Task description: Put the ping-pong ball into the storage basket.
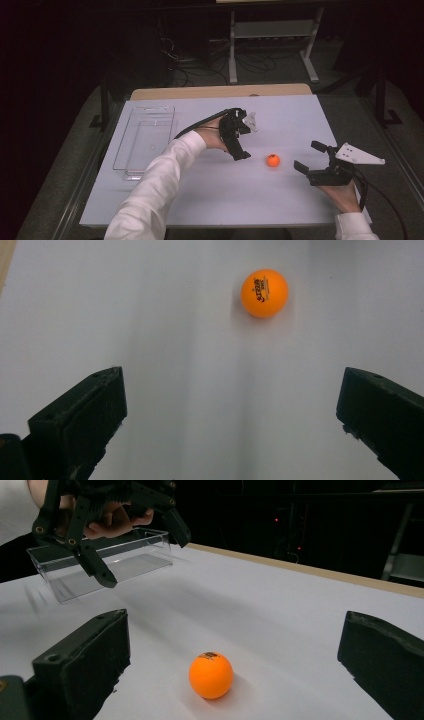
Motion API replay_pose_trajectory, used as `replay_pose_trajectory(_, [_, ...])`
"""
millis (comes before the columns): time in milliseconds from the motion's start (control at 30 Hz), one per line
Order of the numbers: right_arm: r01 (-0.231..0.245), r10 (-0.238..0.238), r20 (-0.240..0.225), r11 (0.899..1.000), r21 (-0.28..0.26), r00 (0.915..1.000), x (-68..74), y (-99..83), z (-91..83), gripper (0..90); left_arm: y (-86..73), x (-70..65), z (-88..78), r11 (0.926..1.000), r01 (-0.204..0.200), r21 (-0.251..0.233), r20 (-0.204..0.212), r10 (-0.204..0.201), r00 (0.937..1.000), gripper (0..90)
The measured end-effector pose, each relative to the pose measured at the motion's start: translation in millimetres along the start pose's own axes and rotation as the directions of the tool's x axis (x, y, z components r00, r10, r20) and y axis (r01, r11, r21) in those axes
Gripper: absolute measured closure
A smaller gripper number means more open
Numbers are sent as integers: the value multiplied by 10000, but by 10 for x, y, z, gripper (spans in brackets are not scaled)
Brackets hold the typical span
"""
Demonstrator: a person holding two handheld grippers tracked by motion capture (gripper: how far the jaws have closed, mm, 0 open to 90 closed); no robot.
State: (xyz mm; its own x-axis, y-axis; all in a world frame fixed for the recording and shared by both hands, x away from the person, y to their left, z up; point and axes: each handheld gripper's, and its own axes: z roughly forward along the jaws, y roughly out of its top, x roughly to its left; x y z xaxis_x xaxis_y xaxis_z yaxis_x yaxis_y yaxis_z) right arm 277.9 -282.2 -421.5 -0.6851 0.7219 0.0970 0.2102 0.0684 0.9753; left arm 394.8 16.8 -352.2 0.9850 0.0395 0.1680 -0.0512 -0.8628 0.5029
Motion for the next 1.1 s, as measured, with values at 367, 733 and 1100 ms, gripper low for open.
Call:
replay_pose_trajectory(367, [-1, 1, -6, 10000, 29, 10000, 1, -2, -1, 0, 45, 9, 89, 9999, -84, 125, 95, 82, 9999, 0])
replay_pose_trajectory(733, [53, -52, -95, 9999, 104, 9999, 15, -6, 11, 0, 153, -36, 296, 9992, -375, 153, 393, 369, 9985, 0])
replay_pose_trajectory(1100, [52, -51, -113, 9999, 110, 9999, 13, -7, 11, 0, 281, -61, 411, 9977, -660, 134, 526, 652, 9965, 0])
